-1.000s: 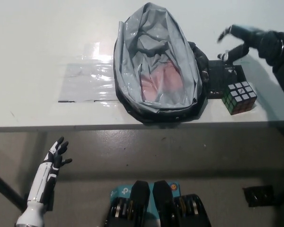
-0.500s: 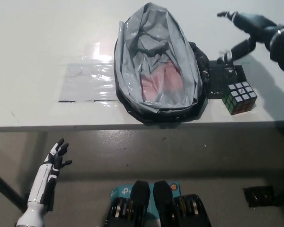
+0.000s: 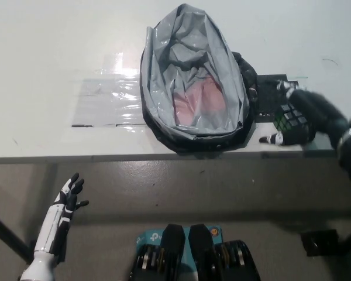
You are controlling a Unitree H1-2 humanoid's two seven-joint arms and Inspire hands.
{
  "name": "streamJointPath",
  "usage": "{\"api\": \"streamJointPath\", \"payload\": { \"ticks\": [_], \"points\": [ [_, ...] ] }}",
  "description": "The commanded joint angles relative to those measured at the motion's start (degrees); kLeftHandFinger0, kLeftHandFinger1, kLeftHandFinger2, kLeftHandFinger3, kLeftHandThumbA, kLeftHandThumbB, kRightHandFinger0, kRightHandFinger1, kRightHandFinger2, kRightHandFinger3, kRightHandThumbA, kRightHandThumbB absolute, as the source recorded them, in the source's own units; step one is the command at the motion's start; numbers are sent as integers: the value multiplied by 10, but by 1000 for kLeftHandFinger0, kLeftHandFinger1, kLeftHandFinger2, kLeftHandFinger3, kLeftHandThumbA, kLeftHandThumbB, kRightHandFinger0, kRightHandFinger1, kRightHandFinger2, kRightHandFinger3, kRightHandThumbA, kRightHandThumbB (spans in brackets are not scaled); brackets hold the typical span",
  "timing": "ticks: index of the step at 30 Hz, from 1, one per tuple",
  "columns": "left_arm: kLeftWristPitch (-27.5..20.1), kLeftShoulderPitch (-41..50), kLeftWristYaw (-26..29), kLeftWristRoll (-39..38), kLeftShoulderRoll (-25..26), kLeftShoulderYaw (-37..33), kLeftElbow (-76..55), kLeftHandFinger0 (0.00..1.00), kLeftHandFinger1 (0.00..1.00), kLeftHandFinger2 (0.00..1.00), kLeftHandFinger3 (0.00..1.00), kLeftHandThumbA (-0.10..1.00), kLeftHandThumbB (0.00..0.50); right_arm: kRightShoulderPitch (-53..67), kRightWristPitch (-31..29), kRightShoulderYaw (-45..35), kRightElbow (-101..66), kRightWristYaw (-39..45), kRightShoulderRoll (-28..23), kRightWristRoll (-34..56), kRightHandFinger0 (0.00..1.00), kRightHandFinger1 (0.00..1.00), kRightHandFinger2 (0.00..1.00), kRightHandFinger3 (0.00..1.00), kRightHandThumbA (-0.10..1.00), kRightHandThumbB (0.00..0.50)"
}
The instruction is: Use the right hand to pick up a rubix's cube and place it into a plastic bag and lift the bag
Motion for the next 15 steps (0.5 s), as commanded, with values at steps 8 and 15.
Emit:
{"api": "streamJointPath", "payload": {
  "ticks": [8,15],
  "points": [
    [-28,4,2,1,11,9,-16,850,1000,1000,1000,1000,160,53,-1,-112,-99,-151,71,0,1000,1000,1000,1000,1000,500],
    [-24,3,1,-1,11,11,-21,844,1000,1000,1000,1000,170,44,-3,-102,-77,-216,72,-71,1000,1000,1000,1000,1000,487]
  ]
}}
